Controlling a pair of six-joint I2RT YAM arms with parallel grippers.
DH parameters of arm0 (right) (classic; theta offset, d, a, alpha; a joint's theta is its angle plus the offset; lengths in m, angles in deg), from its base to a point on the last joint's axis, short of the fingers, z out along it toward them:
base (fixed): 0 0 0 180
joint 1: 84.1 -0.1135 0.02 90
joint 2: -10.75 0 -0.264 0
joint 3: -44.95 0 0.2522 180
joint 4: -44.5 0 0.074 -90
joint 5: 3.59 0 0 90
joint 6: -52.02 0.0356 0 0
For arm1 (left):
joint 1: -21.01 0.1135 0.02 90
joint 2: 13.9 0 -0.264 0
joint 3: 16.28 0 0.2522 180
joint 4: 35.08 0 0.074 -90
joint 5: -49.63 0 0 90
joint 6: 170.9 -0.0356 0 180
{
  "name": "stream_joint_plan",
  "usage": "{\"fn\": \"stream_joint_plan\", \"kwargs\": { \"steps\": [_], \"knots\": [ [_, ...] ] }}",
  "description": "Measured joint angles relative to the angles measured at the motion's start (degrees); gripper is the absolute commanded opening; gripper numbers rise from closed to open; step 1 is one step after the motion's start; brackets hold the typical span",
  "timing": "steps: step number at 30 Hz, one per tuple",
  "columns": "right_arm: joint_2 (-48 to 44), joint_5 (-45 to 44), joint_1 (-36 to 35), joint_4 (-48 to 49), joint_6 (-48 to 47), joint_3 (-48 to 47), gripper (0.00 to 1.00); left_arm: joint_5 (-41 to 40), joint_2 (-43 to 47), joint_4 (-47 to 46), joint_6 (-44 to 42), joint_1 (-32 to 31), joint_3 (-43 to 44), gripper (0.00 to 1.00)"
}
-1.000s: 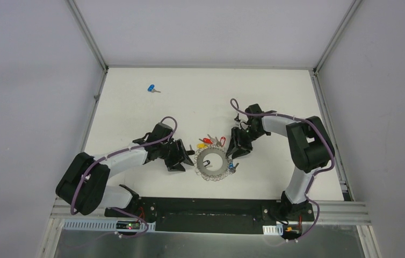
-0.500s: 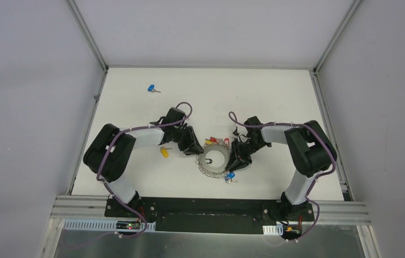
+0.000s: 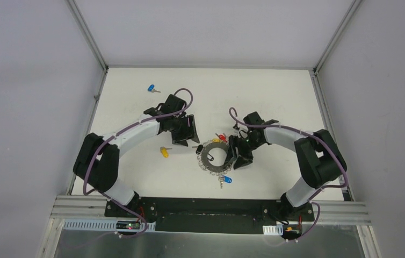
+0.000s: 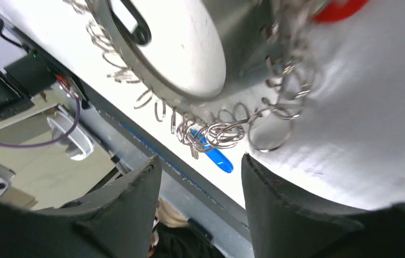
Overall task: Put the keys on the keyring
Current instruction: Adjust the keyring at the center of the board.
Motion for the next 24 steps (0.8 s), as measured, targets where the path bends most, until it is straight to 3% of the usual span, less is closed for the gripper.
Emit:
{"fn": "stream_joint_plan", "kwargs": {
  "steps": [4,6,9,14,21,24],
  "knots": [
    [-0.37,-3.52,3.37,-2.89,-2.62,-4.68,0.59,-0.90,7.13,0.87,0.87,-0.04,-6.49,0.55],
    [0.07,-4.94,5.22,-4.24,-4.15,-7.76,0.58,-0.24,10.93,-1.20,2.75,-0.04,-11.37,0.49],
    [2.05,-6.25,6.75,-4.76,-5.68,-11.15,0.55,2.38,15.56,-7.78,7.67,-0.07,-20.17,0.42],
    [6.88,-6.73,7.04,-4.68,-6.25,-12.52,0.46,5.27,17.16,-19.06,15.67,-0.90,-30.80,0.41],
    [9.07,-2.10,6.99,-1.31,-4.39,-8.55,0.19,6.64,14.78,-26.53,19.58,-1.55,-32.30,0.42],
    [8.28,0.55,6.51,0.85,-2.49,-5.03,0.18,6.64,14.67,-28.06,19.85,-1.55,-32.30,0.42]
  ]
}}
